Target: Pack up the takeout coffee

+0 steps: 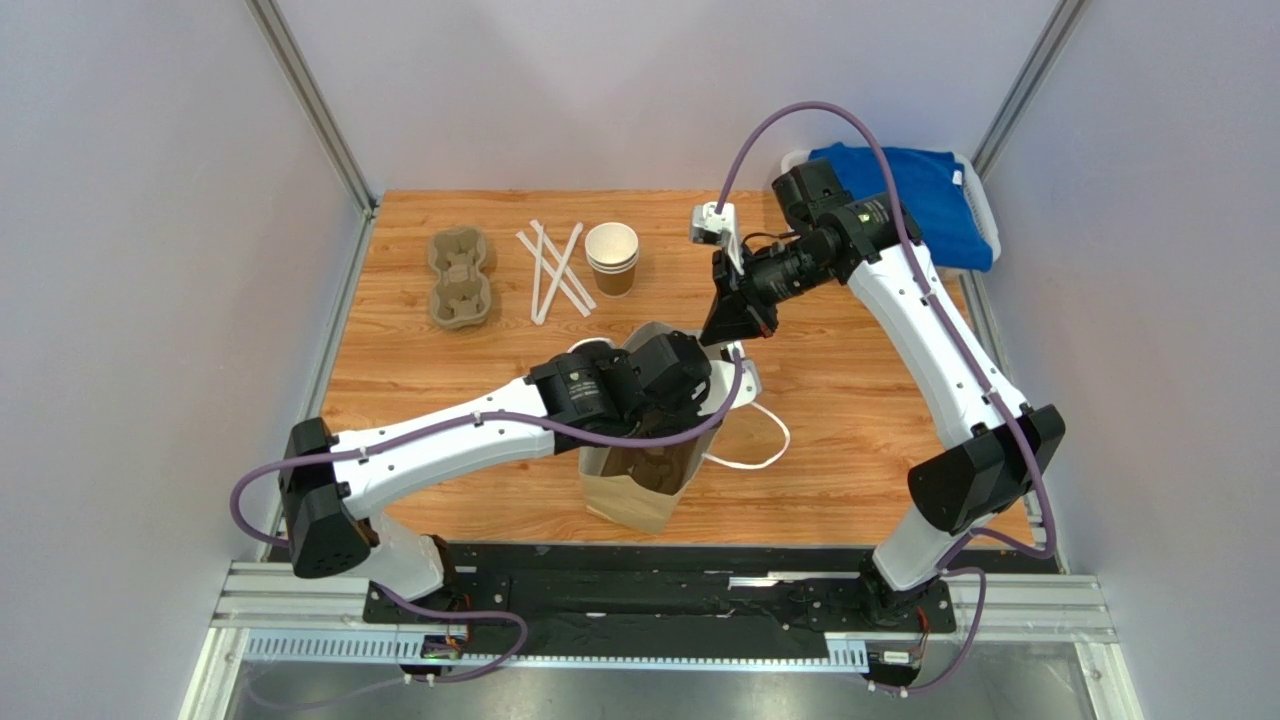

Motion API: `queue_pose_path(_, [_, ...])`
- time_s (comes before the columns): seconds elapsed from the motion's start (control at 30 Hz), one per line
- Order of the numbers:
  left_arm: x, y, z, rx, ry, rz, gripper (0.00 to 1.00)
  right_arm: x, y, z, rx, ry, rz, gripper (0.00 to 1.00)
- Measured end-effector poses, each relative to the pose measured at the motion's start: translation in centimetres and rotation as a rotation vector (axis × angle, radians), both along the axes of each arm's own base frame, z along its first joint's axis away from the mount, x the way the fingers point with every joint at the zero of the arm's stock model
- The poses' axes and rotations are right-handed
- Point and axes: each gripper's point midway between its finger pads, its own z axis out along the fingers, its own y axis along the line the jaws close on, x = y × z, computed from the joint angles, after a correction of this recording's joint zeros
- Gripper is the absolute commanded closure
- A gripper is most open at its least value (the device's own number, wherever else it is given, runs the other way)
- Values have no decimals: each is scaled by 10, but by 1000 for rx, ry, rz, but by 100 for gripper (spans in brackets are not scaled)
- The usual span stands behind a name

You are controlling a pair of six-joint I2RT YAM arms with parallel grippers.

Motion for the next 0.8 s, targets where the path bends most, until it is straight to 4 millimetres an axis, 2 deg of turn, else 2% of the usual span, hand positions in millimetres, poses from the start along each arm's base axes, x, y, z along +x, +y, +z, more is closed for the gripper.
queue_pose_path(0.03, [-1,-1,4,-15,-10,-2,19,0,0,0,0,-2,1,100])
queue_pose_path(0.3, [-4,-5,48,-153,-94,-8,16,-4,-2,7,10,-35,9,100])
queue_pose_path(0.5, [-14,-15,61,-166,-140,-56,16,-15,-7,11,15,-64,21,100])
queue_pose_path(0.6, [-20,-19,73,-175,-172,-87,16,-20,-10,10,11,-83,30,100])
queue_pose_path(0.8, [-23,-26,114,-227,-232,-127,13,-27,-14,7,-3,-96,33,100])
